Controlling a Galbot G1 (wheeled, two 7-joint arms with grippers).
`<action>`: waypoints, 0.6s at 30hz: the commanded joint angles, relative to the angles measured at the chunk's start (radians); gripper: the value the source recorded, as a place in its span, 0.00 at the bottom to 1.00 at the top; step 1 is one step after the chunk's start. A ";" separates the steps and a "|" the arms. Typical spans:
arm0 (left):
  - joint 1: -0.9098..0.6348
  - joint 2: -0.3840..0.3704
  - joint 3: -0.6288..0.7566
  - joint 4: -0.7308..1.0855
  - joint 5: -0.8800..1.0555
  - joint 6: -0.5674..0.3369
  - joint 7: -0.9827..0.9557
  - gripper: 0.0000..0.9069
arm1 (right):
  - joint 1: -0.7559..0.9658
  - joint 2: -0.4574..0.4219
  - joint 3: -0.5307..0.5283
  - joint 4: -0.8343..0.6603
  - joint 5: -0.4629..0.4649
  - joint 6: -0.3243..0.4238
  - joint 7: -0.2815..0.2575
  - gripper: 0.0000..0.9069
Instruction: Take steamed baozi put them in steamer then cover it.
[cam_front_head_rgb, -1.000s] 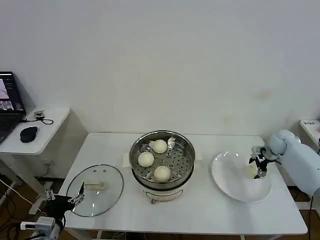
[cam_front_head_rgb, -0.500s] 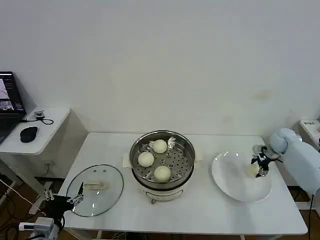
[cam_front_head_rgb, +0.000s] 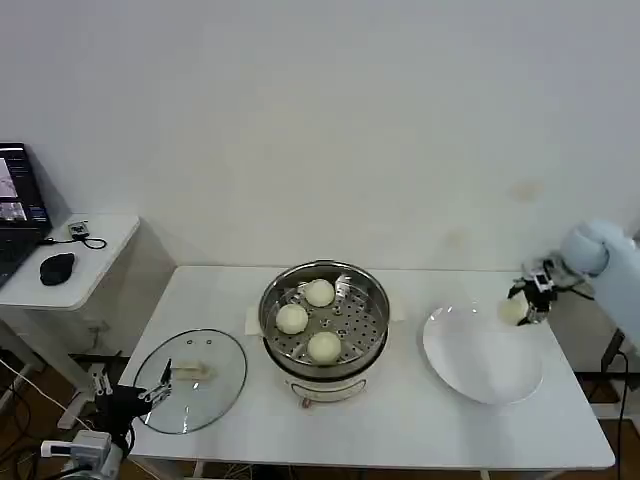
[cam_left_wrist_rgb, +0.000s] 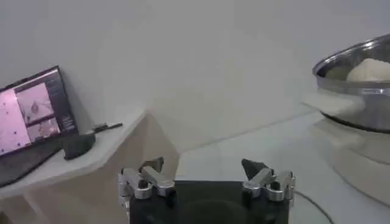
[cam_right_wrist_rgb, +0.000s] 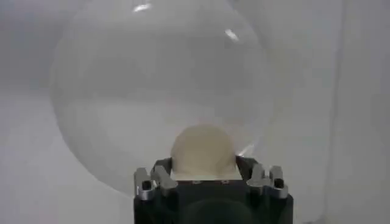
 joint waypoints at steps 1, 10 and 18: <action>-0.001 0.000 0.003 -0.007 0.003 0.002 -0.001 1.00 | 0.304 -0.037 -0.259 0.279 0.227 -0.137 0.004 0.81; 0.004 -0.006 0.001 -0.017 0.007 0.004 -0.002 1.00 | 0.563 0.160 -0.504 0.315 0.474 -0.278 0.126 0.82; 0.010 -0.018 -0.009 -0.027 0.015 0.004 -0.003 1.00 | 0.547 0.346 -0.562 0.322 0.635 -0.476 0.267 0.82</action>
